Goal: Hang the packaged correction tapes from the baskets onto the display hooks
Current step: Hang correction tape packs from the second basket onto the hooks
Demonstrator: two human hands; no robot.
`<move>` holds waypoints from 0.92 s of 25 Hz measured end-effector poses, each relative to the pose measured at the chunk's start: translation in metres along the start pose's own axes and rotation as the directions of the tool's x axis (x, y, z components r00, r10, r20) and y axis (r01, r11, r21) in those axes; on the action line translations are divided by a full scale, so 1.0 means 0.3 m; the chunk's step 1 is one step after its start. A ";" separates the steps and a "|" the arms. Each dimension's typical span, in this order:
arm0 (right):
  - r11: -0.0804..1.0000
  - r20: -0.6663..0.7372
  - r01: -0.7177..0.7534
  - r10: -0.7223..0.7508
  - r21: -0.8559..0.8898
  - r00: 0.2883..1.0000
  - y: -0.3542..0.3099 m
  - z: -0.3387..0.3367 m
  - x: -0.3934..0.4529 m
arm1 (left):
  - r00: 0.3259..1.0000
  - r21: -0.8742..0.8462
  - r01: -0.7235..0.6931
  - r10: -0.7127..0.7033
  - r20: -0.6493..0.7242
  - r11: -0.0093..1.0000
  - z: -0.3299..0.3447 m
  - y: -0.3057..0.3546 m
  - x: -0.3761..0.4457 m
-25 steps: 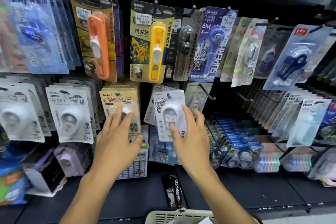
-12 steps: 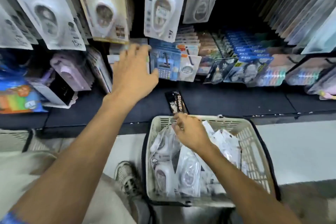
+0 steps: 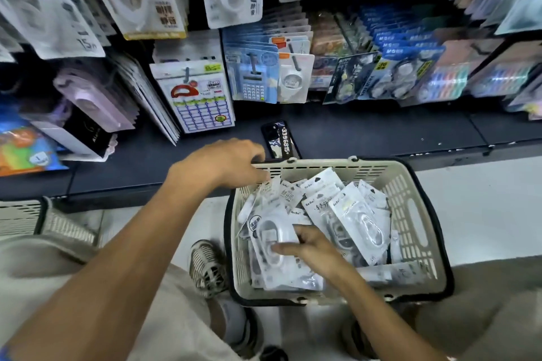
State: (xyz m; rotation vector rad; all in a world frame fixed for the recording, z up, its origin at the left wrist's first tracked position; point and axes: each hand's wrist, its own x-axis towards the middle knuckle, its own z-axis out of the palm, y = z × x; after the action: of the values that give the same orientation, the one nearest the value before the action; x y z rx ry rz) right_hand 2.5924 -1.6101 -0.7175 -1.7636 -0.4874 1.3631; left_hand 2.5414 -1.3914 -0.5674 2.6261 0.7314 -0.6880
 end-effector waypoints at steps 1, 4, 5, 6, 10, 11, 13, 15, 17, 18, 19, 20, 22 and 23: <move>0.992 -0.003 0.046 -0.046 0.121 0.999 -0.028 -0.050 -0.010 | 0.999 -0.010 0.042 -0.042 -0.017 0.999 0.004 0.003 -0.003; 0.891 -0.061 0.246 -0.241 0.382 0.969 -0.139 -0.092 -0.005 | 0.998 -0.461 0.012 -0.038 -0.047 0.887 0.023 0.039 -0.001; 0.848 -0.077 0.291 -0.287 0.442 0.955 -0.181 -0.073 0.012 | 0.997 -0.648 -0.025 -0.025 -0.067 0.761 0.031 0.054 0.000; 0.811 -0.089 0.309 -0.307 0.496 0.948 -0.216 -0.051 0.028 | 0.996 -0.786 -0.031 -0.052 -0.079 0.618 0.028 0.063 0.001; 0.913 -0.251 0.211 -0.126 0.350 0.960 -0.234 -0.001 0.095 | 0.934 -0.897 -0.084 -0.279 -0.222 0.433 -0.039 0.011 0.011; 0.986 -0.314 0.130 -0.091 0.108 0.945 -0.215 0.023 0.111 | 0.901 -0.884 -0.114 -0.328 -0.284 0.453 -0.062 -0.012 0.006; 0.892 -0.262 -0.041 -0.087 -0.450 0.961 -0.183 0.106 0.144 | 0.863 -0.889 -0.163 -0.375 -0.339 0.428 -0.105 -0.052 -0.007; 0.687 -0.245 -0.153 -0.037 -0.711 0.969 -0.189 0.188 0.198 | 0.854 -0.886 -0.211 -0.362 -0.373 0.414 -0.126 -0.071 -0.016; 0.697 -0.327 -0.252 0.026 -0.671 0.945 -0.222 0.232 0.248 | 0.838 -0.855 -0.242 -0.346 -0.422 0.458 -0.131 -0.083 -0.026; 0.769 -0.355 -0.280 0.074 -0.575 0.932 -0.233 0.230 0.254 | 0.833 -0.838 -0.242 -0.338 -0.438 0.489 -0.130 -0.087 -0.028; 0.860 -0.366 -0.273 0.109 -0.432 0.924 -0.232 0.209 0.242 | 0.834 -0.821 -0.233 -0.328 -0.445 0.520 -0.125 -0.091 -0.026; 0.938 -0.364 -0.233 0.130 -0.256 0.922 -0.212 0.176 0.220 | 0.840 -0.811 -0.221 -0.318 -0.441 0.541 -0.114 -0.096 -0.016; 0.994 -0.371 -0.063 0.092 0.091 0.924 -0.168 0.079 0.129 | 0.859 -0.824 -0.179 -0.324 -0.397 0.537 -0.083 -0.100 0.029; 0.975 -0.376 0.044 0.043 0.220 0.926 -0.143 0.021 0.084 | 0.872 -0.839 -0.145 -0.333 -0.359 0.525 -0.060 -0.099 0.059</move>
State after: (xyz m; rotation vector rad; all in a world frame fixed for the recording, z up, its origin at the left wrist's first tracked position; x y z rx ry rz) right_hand 2.6027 -1.5648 -0.6989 -1.7781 -0.1144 0.9953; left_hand 2.5446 -1.3526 -0.5671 1.7780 1.0226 0.3381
